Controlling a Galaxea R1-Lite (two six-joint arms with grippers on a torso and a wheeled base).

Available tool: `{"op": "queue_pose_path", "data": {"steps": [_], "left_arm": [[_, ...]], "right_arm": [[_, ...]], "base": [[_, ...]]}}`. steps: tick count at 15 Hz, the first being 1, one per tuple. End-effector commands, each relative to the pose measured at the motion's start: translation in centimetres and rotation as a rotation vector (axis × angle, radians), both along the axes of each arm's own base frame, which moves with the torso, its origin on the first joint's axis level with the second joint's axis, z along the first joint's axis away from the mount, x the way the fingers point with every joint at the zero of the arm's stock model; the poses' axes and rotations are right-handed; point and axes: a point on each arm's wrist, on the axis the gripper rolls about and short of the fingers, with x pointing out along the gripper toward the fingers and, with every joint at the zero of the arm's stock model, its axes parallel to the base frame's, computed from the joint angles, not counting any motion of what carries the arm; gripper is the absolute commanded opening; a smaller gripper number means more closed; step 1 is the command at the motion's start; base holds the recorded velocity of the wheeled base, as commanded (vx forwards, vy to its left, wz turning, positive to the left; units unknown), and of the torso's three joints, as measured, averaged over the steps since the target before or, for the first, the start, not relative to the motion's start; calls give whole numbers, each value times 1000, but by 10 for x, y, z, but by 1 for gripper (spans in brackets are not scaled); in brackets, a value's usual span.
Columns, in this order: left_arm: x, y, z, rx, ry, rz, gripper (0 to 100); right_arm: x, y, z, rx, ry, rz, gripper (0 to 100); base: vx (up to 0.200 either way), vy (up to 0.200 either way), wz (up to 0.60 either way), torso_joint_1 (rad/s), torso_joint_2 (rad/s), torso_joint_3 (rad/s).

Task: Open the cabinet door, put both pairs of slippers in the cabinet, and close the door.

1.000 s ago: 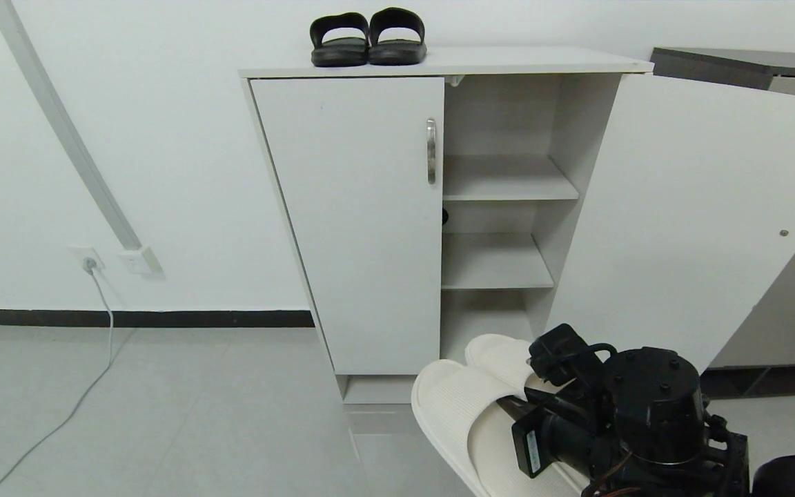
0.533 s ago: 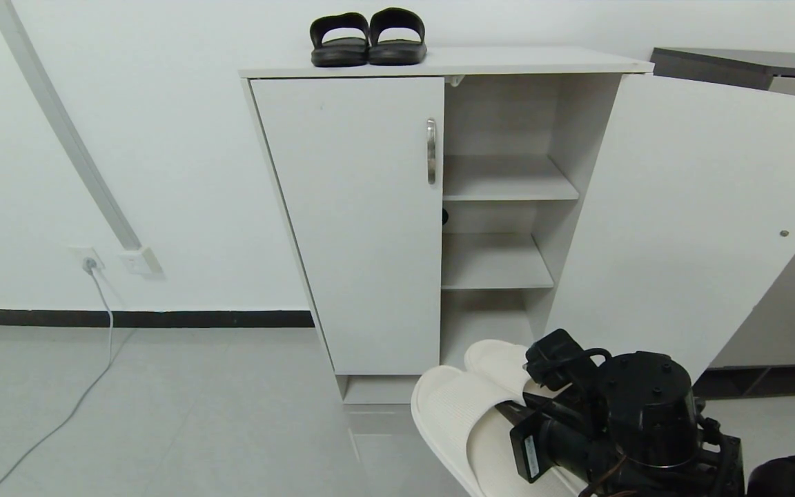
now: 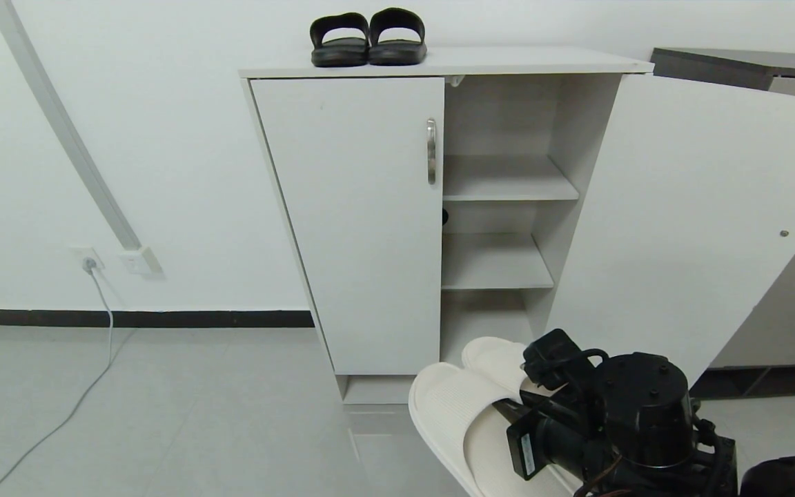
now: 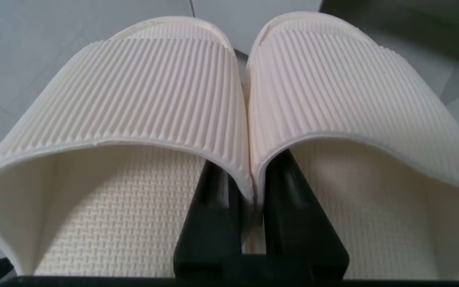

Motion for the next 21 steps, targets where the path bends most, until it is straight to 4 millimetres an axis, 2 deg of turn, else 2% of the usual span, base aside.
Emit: {"op": "queue_pose_path", "data": {"steps": [1, 4, 6, 7, 9, 11, 13, 18, 21], "left_arm": [[-2, 1, -1, -9, -31, 27, 0], [-2, 1, -1, -15, -30, 23, 0], [-2, 1, -1, -15, -30, 21, 0], [-2, 1, -1, -15, -31, 21, 0], [-2, 1, -1, -34, -31, 24, 0], [-2, 1, -1, -35, -31, 24, 0], [-2, 1, -1, -35, -31, 23, 0], [-2, 1, -1, -37, -31, 25, 0], [-2, 1, -1, -41, -31, 23, 0]], "right_arm": [[1, 2, -4, -10, 8, -2, 0], [21, 20, 0, 32, -39, -129, 0], [53, 47, -5, 83, -88, -349, 0], [64, 52, -10, 69, -118, -447, 0], [70, 58, -9, 71, -149, -521, 0], [81, 57, -4, 94, -164, -554, 0], [83, 54, -5, 92, -164, -563, 0], [83, 54, -7, 85, -161, -565, 0], [88, 51, -21, 46, -144, -579, 0]], "base": [[0, 0, 0, 0, 0, 0], [0, 0, 0, 0, 0, 0], [0, 0, 0, 0, 0, 0], [0, 0, 0, 0, 0, 0], [0, 0, 0, 0, 0, 0], [0, 0, 0, 0, 0, 0], [0, 0, 0, 0, 0, 0], [0, -200, 0, 1, -1, 2], [0, -133, 0, 2, 2, 3]]}}
